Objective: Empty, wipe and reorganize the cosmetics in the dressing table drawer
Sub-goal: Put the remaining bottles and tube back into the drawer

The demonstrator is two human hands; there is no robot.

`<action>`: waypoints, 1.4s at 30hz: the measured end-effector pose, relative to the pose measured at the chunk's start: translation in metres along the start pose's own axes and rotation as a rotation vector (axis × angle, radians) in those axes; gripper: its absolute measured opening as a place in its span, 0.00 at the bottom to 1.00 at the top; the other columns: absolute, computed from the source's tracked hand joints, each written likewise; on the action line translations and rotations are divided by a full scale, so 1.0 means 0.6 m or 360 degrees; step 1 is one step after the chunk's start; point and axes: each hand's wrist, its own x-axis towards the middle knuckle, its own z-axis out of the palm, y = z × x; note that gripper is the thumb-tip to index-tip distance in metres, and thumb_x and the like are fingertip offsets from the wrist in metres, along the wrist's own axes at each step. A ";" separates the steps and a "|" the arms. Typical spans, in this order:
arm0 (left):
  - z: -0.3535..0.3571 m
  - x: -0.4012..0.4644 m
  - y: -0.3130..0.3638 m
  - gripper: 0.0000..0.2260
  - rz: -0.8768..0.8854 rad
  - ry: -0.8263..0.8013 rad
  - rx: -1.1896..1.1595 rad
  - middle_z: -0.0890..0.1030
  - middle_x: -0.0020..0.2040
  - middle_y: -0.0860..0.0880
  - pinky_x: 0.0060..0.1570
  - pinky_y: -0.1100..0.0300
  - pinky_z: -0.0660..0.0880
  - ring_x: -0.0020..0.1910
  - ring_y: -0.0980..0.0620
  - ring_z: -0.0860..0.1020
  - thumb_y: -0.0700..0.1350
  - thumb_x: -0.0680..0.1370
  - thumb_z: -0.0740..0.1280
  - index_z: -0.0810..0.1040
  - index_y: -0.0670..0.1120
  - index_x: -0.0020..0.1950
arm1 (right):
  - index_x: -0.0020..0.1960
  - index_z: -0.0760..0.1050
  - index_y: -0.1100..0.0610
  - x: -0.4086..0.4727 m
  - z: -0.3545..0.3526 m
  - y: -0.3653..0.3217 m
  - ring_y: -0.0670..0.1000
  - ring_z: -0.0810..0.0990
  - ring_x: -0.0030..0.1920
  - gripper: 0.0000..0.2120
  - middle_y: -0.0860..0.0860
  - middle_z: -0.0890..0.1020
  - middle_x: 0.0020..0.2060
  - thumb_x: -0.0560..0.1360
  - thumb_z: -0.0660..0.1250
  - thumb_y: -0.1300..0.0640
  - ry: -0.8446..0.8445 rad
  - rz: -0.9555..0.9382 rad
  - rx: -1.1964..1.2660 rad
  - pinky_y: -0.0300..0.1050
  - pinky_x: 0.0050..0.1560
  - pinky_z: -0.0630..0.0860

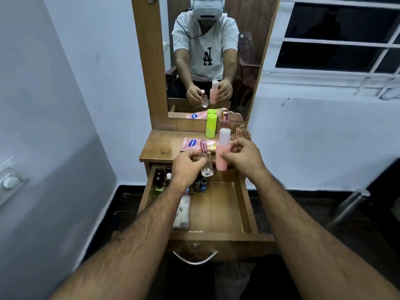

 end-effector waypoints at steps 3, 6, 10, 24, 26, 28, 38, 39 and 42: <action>0.008 -0.029 -0.034 0.04 -0.0096 -0.0026 0.0016 0.82 0.34 0.55 0.42 0.57 0.77 0.34 0.58 0.77 0.43 0.70 0.73 0.84 0.49 0.43 | 0.41 0.75 0.53 -0.029 0.018 0.034 0.47 0.76 0.37 0.10 0.46 0.79 0.35 0.68 0.76 0.59 -0.0056 0.0080 -0.0061 0.47 0.43 0.76; 0.018 -0.049 -0.058 0.06 -0.0190 -0.0054 0.0079 0.82 0.36 0.55 0.46 0.56 0.79 0.36 0.57 0.79 0.46 0.69 0.74 0.84 0.51 0.45 | 0.42 0.75 0.51 -0.050 0.033 0.066 0.50 0.79 0.42 0.09 0.47 0.80 0.39 0.68 0.76 0.56 -0.0090 0.0184 -0.0185 0.48 0.46 0.77; 0.031 -0.060 -0.085 0.03 -0.0274 -0.0192 0.0207 0.83 0.36 0.54 0.47 0.49 0.80 0.37 0.54 0.79 0.44 0.71 0.74 0.83 0.51 0.43 | 0.41 0.74 0.50 -0.068 0.052 0.100 0.51 0.81 0.45 0.09 0.48 0.80 0.42 0.69 0.75 0.54 -0.0149 0.0335 -0.0287 0.55 0.47 0.82; 0.059 -0.054 -0.121 0.03 -0.0415 -0.0303 0.0530 0.84 0.42 0.49 0.48 0.51 0.81 0.44 0.49 0.82 0.46 0.74 0.73 0.81 0.51 0.42 | 0.60 0.75 0.58 -0.060 0.100 0.117 0.56 0.81 0.53 0.12 0.55 0.81 0.54 0.78 0.66 0.55 -0.0149 0.0492 -0.1144 0.46 0.41 0.73; 0.060 -0.054 -0.125 0.05 -0.0435 -0.0311 0.0562 0.84 0.41 0.49 0.48 0.51 0.81 0.43 0.49 0.82 0.46 0.74 0.73 0.80 0.51 0.40 | 0.60 0.74 0.58 -0.058 0.107 0.121 0.57 0.81 0.53 0.11 0.56 0.81 0.54 0.78 0.65 0.58 -0.0135 0.0476 -0.1178 0.48 0.42 0.75; 0.059 -0.055 -0.126 0.05 -0.0434 -0.0305 0.0595 0.83 0.40 0.50 0.47 0.52 0.80 0.42 0.48 0.82 0.46 0.75 0.72 0.79 0.50 0.39 | 0.60 0.73 0.58 -0.057 0.113 0.123 0.57 0.81 0.53 0.12 0.56 0.82 0.53 0.78 0.66 0.59 -0.0117 0.0458 -0.1209 0.49 0.43 0.77; 0.054 -0.057 -0.129 0.06 -0.0448 -0.0310 0.0681 0.85 0.48 0.48 0.51 0.55 0.78 0.49 0.48 0.81 0.47 0.75 0.71 0.83 0.48 0.50 | 0.50 0.79 0.57 -0.063 0.121 0.128 0.54 0.83 0.45 0.07 0.53 0.84 0.44 0.79 0.61 0.62 -0.0233 0.0339 -0.1361 0.45 0.42 0.78; 0.054 -0.056 -0.129 0.06 -0.0448 -0.0308 0.0692 0.85 0.49 0.48 0.51 0.55 0.78 0.50 0.48 0.81 0.48 0.75 0.71 0.83 0.49 0.50 | 0.50 0.79 0.57 -0.065 0.121 0.127 0.54 0.83 0.44 0.08 0.53 0.84 0.43 0.80 0.61 0.61 -0.0242 0.0347 -0.1357 0.44 0.40 0.77; 0.054 -0.056 -0.130 0.08 -0.0451 -0.0309 0.0716 0.84 0.50 0.48 0.51 0.56 0.78 0.50 0.48 0.80 0.49 0.75 0.71 0.83 0.49 0.53 | 0.50 0.80 0.56 -0.071 0.121 0.123 0.53 0.83 0.44 0.11 0.53 0.84 0.43 0.82 0.59 0.58 -0.0244 0.0402 -0.1318 0.45 0.41 0.77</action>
